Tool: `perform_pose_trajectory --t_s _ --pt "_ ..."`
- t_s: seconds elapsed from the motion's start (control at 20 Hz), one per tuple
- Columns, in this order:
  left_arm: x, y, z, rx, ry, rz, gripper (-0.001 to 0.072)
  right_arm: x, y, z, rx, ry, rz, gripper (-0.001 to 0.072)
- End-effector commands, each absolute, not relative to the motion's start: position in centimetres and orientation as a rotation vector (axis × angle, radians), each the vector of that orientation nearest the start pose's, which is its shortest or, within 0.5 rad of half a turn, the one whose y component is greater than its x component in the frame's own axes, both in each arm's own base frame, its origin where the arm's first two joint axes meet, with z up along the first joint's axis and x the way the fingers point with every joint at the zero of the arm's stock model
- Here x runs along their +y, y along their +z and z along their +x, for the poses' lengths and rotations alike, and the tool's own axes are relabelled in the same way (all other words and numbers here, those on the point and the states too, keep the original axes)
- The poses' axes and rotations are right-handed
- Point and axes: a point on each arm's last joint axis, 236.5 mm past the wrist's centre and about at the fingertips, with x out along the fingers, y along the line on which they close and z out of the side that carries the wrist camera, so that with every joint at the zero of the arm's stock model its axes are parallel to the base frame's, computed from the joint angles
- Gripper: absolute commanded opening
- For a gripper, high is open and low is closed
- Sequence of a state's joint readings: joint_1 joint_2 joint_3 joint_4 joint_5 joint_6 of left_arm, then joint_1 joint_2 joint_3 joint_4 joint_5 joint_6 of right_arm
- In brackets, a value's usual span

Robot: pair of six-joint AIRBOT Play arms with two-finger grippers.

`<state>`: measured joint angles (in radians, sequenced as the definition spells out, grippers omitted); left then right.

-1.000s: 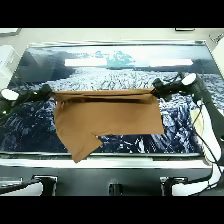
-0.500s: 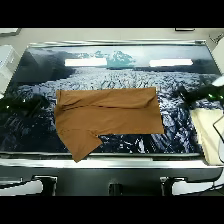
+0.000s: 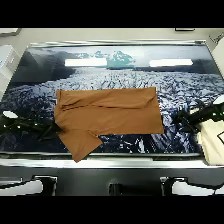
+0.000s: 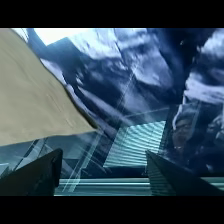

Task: Fold the clothes and pants, and hang the long-sleeved shirts on hangers.

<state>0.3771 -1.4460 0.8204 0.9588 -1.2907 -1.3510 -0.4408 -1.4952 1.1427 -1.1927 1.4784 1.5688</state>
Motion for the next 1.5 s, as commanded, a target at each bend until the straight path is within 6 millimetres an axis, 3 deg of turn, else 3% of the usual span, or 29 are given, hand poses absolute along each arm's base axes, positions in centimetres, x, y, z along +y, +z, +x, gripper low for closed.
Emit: perform_pose_trajectory --t_s 0.0,0.1,0.25,0.3,0.5,0.65,0.85,0.95,1.0,1.1,1.15,1.25,1.3,1.35,1.4,1.45 --pt "-3.2 -11.3 29.0 1.594 -0.147 -0.777 0.0641 -4.5 -5.6 30.1 1.697 -0.055 0.752 0.0604" --pt "-3.6 -11.5 29.5 1.577 -0.148 -0.753 0.0564 -4.5 -5.6 30.1 1.699 -0.054 0.752 0.0603" --pt "-3.9 -11.6 29.8 1.568 -0.148 -0.749 0.01 -4.6 -5.6 30.1 1.695 -0.057 0.751 0.0602" --pt "-3.9 -11.5 29.8 1.567 -0.152 -0.746 0.0026 -4.5 -5.9 30.0 1.697 -0.058 0.753 0.0602" --pt "-3.8 -10.9 30.0 1.547 -0.153 -0.739 0.0024 -3.7 -8.3 29.2 1.691 -0.047 0.772 0.0602" --pt "-3.7 -10.4 30.2 1.531 -0.155 -0.731 0.0024 -1.9 -9.0 30.9 1.62 0.01 0.864 0.0602" --pt "-3.8 -9.7 30.2 1.519 -0.161 -0.728 0.0024 1.5 -10.4 31.9 1.643 0.08 0.801 0.0594" --pt "-3.8 -9.3 30.3 1.511 -0.165 -0.723 0.0024 2.5 -10.8 33.0 1.614 0.068 0.775 0.0517" --pt "-3.8 -9.2 30.4 1.507 -0.165 -0.721 0.0024 3.0 -10.8 33.4 1.606 0.063 0.778 0.0434" --pt "-3.7 -9.0 30.8 1.499 -0.166 -0.717 0.0025 3.7 -10.5 33.2 1.618 0.078 0.794 0.0105" --pt "-3.6 -8.7 31.0 1.494 -0.17 -0.714 0.0024 3.9 -10.1 32.9 1.633 0.098 0.795 0.0039" --pt "-3.4 -7.0 32.4 1.462 -0.193 -0.693 0.0023 3.9 -7.8 33.6 1.606 0.186 0.724 0.0038" --pt "-3.0 -5.2 33.9 1.411 -0.205 -0.667 0.0023 3.5 -5.8 35.0 1.545 0.207 0.685 0.0038" --pt "-2.3 -2.1 36.1 1.316 -0.215 -0.623 0.0023 2.8 -3.0 37.1 1.45 0.213 0.64 0.0037" --pt "-1.5 2.5 38.6 1.182 -0.22 -0.565 0.0023 1.9 1.2 39.8 1.315 0.215 0.575 0.0037" --pt "-0.7 8.2 40.8 1.027 -0.222 -0.5 0.0023 0.9 6.8 42.4 1.146 0.228 0.481 0.0037"
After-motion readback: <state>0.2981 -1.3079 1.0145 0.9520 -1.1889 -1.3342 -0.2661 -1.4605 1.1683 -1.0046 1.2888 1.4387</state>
